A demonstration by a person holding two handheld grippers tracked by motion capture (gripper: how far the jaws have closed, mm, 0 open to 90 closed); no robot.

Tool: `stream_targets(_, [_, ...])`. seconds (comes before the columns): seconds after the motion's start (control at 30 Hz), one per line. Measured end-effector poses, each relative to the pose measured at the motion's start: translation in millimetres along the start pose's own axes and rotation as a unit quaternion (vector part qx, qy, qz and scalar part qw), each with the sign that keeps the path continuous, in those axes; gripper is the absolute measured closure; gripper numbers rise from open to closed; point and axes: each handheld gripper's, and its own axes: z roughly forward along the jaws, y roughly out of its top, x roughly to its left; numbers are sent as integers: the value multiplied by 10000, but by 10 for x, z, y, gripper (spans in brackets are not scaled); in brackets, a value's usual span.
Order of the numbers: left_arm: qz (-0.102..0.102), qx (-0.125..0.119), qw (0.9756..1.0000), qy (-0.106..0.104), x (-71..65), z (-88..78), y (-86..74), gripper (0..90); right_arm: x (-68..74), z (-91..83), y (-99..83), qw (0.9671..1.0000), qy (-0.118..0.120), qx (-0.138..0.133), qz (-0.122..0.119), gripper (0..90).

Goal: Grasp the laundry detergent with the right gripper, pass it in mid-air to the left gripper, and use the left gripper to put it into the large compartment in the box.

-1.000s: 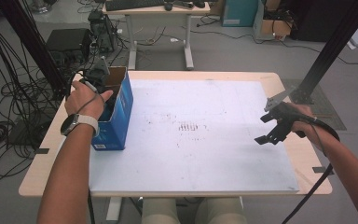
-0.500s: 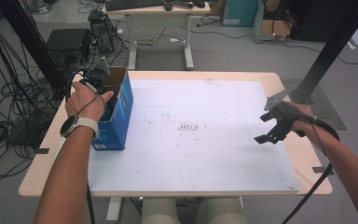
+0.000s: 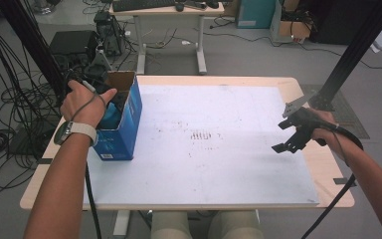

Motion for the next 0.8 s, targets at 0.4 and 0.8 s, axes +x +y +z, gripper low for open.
stream_targets(0.4, [538, -447, 9970, -321, -125, -468, 51, 98, 14, -76, 14, 10000, -49, -23, -12, 30])
stream_targets(0.8, [1641, -609, 9834, -476, -461, -881, 31, 87, -9, -128, 49, 9997, -85, -123, -189, 30])
